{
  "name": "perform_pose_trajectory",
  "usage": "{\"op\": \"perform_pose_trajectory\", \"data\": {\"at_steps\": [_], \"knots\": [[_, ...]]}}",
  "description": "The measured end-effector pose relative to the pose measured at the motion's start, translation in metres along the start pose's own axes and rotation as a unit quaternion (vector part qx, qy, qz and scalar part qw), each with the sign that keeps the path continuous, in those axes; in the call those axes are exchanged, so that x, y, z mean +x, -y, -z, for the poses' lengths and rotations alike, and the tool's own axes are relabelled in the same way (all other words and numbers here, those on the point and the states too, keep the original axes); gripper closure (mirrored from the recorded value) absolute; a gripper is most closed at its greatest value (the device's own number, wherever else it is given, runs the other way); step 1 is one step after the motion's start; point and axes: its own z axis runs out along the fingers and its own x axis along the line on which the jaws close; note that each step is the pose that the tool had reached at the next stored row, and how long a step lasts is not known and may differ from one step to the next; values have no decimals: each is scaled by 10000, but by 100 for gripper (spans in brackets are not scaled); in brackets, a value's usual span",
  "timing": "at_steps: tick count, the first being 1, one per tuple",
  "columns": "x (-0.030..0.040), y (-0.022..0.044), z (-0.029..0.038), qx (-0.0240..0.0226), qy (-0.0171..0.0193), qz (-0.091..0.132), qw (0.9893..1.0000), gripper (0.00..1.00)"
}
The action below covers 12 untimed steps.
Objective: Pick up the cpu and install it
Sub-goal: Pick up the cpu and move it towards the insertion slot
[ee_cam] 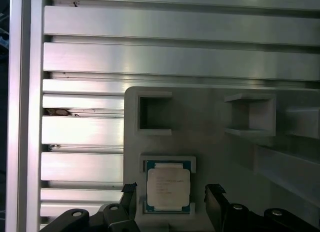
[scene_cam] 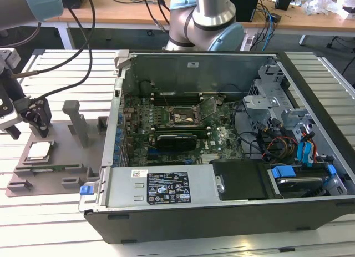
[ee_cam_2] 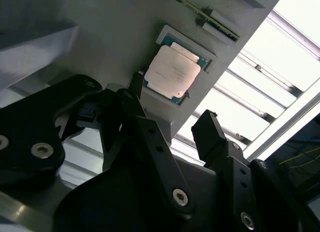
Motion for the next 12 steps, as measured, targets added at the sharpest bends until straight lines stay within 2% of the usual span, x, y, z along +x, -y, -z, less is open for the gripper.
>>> {"op": "perform_pose_trajectory", "data": {"at_steps": [12], "knots": [[2,-1,-70,0,0,0,10000,34]]}}
